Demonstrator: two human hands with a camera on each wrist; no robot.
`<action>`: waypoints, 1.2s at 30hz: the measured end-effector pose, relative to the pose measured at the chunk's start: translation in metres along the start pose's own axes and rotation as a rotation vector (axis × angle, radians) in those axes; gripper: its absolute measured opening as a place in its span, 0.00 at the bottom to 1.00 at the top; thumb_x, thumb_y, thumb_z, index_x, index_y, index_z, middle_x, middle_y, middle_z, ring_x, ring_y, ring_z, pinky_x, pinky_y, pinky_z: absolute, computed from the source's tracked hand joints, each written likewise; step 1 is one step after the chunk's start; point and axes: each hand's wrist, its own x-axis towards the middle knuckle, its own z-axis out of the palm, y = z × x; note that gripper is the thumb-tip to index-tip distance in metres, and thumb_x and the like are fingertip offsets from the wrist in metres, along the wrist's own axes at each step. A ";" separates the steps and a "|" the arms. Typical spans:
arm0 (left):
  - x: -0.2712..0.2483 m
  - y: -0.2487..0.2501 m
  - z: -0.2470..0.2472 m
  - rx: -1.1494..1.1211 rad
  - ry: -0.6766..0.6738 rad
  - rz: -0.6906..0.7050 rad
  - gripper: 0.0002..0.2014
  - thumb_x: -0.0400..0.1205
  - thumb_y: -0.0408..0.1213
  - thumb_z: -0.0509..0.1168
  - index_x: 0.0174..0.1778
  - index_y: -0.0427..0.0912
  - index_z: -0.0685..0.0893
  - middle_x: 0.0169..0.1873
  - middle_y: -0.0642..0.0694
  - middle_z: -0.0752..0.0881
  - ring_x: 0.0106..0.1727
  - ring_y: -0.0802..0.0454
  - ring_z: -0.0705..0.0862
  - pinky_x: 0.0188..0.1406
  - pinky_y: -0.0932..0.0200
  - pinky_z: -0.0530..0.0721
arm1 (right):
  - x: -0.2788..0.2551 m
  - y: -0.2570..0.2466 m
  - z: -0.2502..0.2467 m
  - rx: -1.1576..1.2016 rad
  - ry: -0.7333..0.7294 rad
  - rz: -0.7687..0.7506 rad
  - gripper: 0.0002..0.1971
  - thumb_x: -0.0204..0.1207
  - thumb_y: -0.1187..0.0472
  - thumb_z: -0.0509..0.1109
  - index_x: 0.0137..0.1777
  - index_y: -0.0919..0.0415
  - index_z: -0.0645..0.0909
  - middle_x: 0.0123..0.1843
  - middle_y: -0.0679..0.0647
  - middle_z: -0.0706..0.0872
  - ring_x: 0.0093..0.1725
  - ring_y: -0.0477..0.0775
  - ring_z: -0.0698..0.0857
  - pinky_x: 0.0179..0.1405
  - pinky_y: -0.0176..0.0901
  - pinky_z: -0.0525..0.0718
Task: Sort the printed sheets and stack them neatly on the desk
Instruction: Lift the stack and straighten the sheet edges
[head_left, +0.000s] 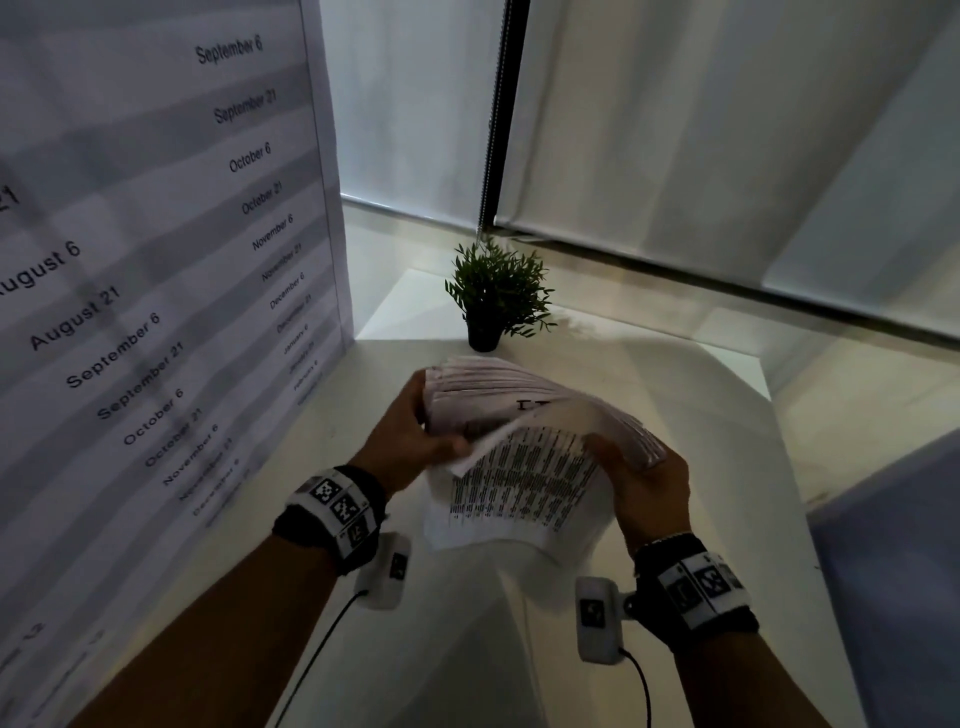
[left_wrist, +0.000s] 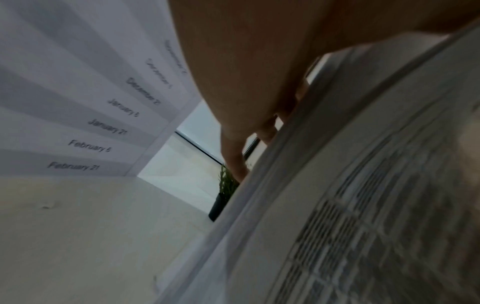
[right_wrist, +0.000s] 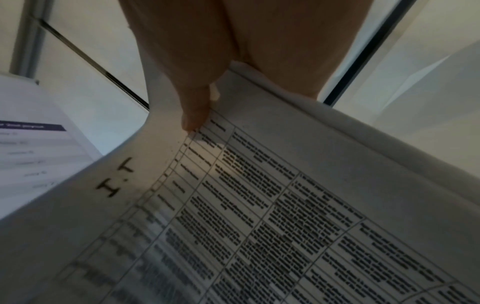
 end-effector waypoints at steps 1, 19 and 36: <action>-0.003 -0.003 0.003 0.031 -0.077 -0.010 0.57 0.52 0.47 0.87 0.75 0.32 0.67 0.68 0.34 0.80 0.71 0.38 0.80 0.68 0.46 0.81 | 0.000 -0.002 -0.003 -0.004 -0.001 -0.004 0.12 0.68 0.62 0.81 0.50 0.49 0.89 0.42 0.41 0.92 0.43 0.33 0.88 0.51 0.40 0.86; -0.017 0.030 0.040 0.529 0.301 0.326 0.07 0.81 0.38 0.69 0.52 0.54 0.81 0.41 0.66 0.84 0.42 0.78 0.84 0.38 0.81 0.80 | -0.014 -0.048 -0.015 0.025 0.115 -0.192 0.15 0.70 0.66 0.80 0.53 0.49 0.86 0.44 0.32 0.91 0.49 0.32 0.88 0.48 0.26 0.83; -0.021 0.010 0.045 0.172 0.321 0.273 0.22 0.79 0.50 0.66 0.64 0.42 0.77 0.51 0.44 0.87 0.48 0.55 0.87 0.41 0.66 0.85 | -0.010 -0.026 -0.006 0.141 0.323 -0.084 0.07 0.82 0.59 0.64 0.53 0.54 0.83 0.48 0.46 0.87 0.48 0.37 0.84 0.50 0.33 0.82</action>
